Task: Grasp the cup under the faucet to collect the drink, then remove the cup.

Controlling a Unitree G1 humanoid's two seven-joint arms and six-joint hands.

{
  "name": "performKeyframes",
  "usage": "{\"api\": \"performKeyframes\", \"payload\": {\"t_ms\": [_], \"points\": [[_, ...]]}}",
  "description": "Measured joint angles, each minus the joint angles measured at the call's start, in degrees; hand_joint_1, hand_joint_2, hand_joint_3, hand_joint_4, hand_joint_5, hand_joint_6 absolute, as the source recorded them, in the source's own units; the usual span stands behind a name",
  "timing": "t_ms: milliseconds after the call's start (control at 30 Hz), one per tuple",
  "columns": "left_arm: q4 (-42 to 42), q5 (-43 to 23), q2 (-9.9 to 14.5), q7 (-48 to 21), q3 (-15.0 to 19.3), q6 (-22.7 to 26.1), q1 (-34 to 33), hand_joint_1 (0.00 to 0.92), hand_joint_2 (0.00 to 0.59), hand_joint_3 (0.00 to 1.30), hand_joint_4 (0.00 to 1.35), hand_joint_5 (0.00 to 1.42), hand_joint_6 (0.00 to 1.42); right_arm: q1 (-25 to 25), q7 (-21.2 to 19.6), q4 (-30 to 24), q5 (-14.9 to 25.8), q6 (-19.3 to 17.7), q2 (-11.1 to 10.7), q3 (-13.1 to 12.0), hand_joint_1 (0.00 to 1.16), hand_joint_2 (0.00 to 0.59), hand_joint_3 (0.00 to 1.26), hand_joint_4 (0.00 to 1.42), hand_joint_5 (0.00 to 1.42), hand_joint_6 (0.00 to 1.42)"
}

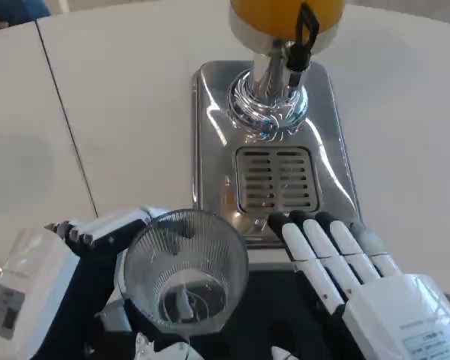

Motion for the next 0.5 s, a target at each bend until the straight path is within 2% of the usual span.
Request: {"api": "performKeyframes", "payload": {"t_ms": [167,233,367,500], "points": [[0.5,0.1,-0.9,-0.1,-0.6,1.7,-2.0,0.529,0.06,1.21,1.28,1.42,1.42,0.7,-0.1,0.0,0.0,0.1,0.6,-0.1,0.08,0.586,0.0,0.0,0.0,0.0],[1.9,0.5,-2.5,-0.1,-1.6,4.1,-4.4,0.53,0.061,1.21,1.28,1.42,1.42,1.4,-0.8,0.0,0.0,0.5,1.1,-0.1,0.08,0.586,0.0,0.0,0.0,0.0],[4.4,2.7,-3.9,0.0,-3.1,7.0,-8.3,0.531,0.061,1.21,1.28,1.42,1.42,2.0,-1.6,0.0,0.0,1.1,2.0,-0.2,0.08,0.586,0.0,0.0,0.0,0.0],[7.9,2.9,-4.0,0.2,-4.3,9.3,-13.0,0.532,0.061,1.21,1.28,1.42,1.42,1.8,-1.7,0.0,0.0,1.6,2.5,-0.3,0.09,0.586,0.0,0.0,0.0,0.0]]}}
